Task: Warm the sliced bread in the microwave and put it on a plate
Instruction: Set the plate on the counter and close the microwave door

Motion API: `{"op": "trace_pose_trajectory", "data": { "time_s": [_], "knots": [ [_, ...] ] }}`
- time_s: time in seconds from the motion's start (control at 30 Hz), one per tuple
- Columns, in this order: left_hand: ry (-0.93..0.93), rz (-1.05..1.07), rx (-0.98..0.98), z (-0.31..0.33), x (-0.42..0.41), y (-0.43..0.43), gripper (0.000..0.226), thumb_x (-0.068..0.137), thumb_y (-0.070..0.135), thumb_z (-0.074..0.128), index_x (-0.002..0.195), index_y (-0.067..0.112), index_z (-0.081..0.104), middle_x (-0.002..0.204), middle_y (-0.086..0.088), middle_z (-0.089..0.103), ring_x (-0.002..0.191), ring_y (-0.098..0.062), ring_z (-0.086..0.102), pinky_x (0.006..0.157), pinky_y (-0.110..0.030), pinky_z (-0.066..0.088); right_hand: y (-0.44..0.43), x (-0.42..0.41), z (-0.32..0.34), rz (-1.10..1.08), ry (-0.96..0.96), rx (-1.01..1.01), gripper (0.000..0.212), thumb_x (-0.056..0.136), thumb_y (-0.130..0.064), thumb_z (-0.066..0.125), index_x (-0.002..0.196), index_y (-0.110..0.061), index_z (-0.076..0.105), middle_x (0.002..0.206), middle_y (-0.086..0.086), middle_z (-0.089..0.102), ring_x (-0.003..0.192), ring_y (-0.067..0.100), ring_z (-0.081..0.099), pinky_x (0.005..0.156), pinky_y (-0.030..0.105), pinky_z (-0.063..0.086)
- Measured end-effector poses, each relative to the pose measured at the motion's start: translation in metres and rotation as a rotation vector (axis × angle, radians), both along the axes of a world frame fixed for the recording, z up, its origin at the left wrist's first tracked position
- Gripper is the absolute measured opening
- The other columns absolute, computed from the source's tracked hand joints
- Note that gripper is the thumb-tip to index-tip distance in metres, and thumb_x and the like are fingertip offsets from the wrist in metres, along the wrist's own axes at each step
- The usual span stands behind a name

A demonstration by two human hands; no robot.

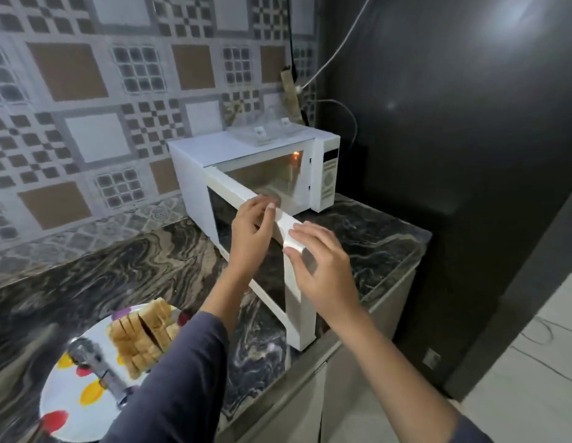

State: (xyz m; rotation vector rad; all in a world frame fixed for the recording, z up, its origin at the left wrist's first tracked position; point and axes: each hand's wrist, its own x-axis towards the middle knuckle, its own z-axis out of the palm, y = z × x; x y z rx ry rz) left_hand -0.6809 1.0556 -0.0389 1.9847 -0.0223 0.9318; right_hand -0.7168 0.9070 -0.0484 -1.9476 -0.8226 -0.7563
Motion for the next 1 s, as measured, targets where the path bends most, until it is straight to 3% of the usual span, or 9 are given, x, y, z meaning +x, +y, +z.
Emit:
{"op": "trace_pose_trajectory", "data": {
  "time_s": [0.13,0.2,0.37,0.47,0.7,0.8,0.9,1.0],
  "knots": [
    [-0.033,0.101,0.055,-0.006,0.044,-0.033,0.029,0.095,0.025,0.048,0.108,0.009,0.068,0.109,0.002,0.061,0.108,-0.005,0.049,0.094,-0.003,0.030,-0.035,0.059,-0.006,-0.010,-0.015,0.060,0.027,0.088,-0.014,0.056,0.109,0.000,0.065,0.114,0.011,0.065,0.116,0.021,0.055,0.102,0.026,0.041],
    [-0.051,0.163,0.040,-0.007,0.067,-0.050,0.030,0.095,0.024,0.046,0.108,0.007,0.068,0.110,-0.001,0.061,0.106,-0.002,0.046,0.091,0.002,0.026,-0.051,0.091,-0.006,-0.002,-0.016,0.046,0.026,0.087,-0.010,0.057,0.109,0.001,0.066,0.115,0.012,0.066,0.115,0.023,0.056,0.102,0.027,0.041],
    [-0.065,0.350,0.075,-0.009,0.131,-0.083,0.028,0.094,0.021,0.048,0.109,0.007,0.067,0.112,-0.005,0.064,0.113,-0.015,0.051,0.096,-0.011,0.030,-0.083,0.179,0.007,0.060,0.016,-0.029,0.027,0.084,-0.007,0.060,0.110,0.000,0.067,0.116,0.013,0.066,0.115,0.022,0.059,0.103,0.030,0.043],
    [-0.045,0.426,0.119,-0.009,0.161,-0.089,0.029,0.095,0.022,0.048,0.111,0.007,0.066,0.117,-0.008,0.063,0.118,-0.017,0.049,0.101,-0.017,0.030,-0.091,0.222,0.016,0.134,0.101,-0.045,0.029,0.084,-0.007,0.061,0.112,-0.001,0.066,0.120,0.012,0.064,0.119,0.020,0.056,0.105,0.023,0.036],
    [-0.009,0.588,0.314,-0.013,0.217,-0.085,0.038,0.095,0.031,0.039,0.117,0.011,0.063,0.123,-0.008,0.061,0.120,-0.023,0.049,0.104,-0.032,0.037,-0.082,0.306,0.010,0.236,0.113,0.094,0.028,0.081,-0.008,0.067,0.108,-0.002,0.068,0.116,0.011,0.066,0.112,0.005,0.051,0.101,0.016,0.035],
    [-0.008,0.668,0.394,-0.016,0.246,-0.075,0.036,0.095,0.028,0.042,0.116,0.010,0.064,0.122,-0.011,0.063,0.117,-0.028,0.053,0.102,-0.038,0.041,-0.070,0.348,0.007,0.282,0.103,0.110,0.026,0.082,-0.006,0.066,0.108,-0.002,0.067,0.115,0.011,0.067,0.112,0.010,0.055,0.102,0.016,0.037],
    [-0.013,0.738,0.461,-0.020,0.277,-0.063,0.034,0.095,0.026,0.042,0.114,0.009,0.065,0.119,-0.012,0.065,0.114,-0.031,0.056,0.102,-0.040,0.042,-0.055,0.390,0.006,0.289,0.073,0.090,0.026,0.083,-0.006,0.065,0.108,-0.001,0.067,0.113,0.012,0.067,0.111,0.011,0.055,0.101,0.005,0.032],
    [-0.023,0.786,0.532,-0.023,0.299,-0.050,0.032,0.095,0.022,0.044,0.117,0.009,0.063,0.120,-0.010,0.065,0.115,-0.028,0.057,0.104,-0.036,0.038,-0.039,0.421,0.007,0.304,0.066,0.061,0.026,0.083,-0.004,0.064,0.108,0.000,0.067,0.113,0.013,0.068,0.112,0.017,0.057,0.100,0.009,0.033]
  ]
}}
